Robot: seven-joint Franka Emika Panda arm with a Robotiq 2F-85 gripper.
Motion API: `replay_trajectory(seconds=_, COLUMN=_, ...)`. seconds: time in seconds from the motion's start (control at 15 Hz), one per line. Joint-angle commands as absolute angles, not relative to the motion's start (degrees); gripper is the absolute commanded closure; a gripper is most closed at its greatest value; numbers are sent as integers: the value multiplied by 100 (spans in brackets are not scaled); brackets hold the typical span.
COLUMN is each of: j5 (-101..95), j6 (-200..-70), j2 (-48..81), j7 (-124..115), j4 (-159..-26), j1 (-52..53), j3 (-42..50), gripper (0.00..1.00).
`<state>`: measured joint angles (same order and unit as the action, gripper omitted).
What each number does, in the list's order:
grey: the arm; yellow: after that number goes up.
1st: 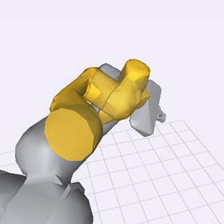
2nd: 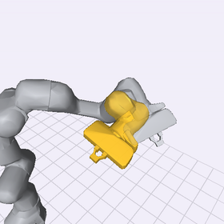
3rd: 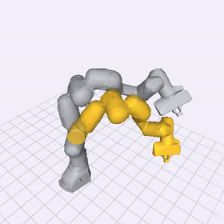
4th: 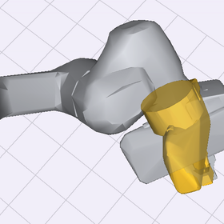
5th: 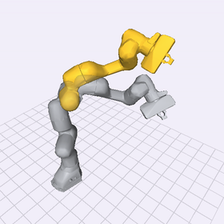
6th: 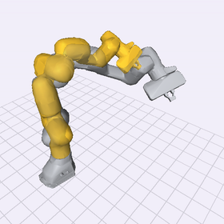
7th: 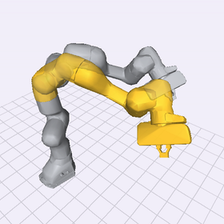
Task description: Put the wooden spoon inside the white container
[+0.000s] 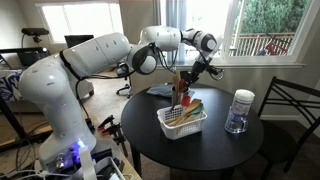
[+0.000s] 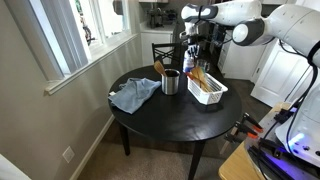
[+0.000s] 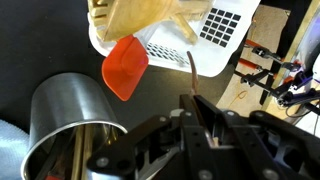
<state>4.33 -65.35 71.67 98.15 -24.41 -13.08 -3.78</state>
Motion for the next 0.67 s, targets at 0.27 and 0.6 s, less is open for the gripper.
replay_trajectory(seconds=0.27, j5=549, j6=-6442, j2=7246, j7=9801, j4=-2530, j1=-1400, j3=-470, gripper=53)
replay_trajectory(seconds=0.6, j5=521, j6=-6475, j2=7240, j7=9914, j4=-2487, j1=-1386, j3=-510, gripper=21)
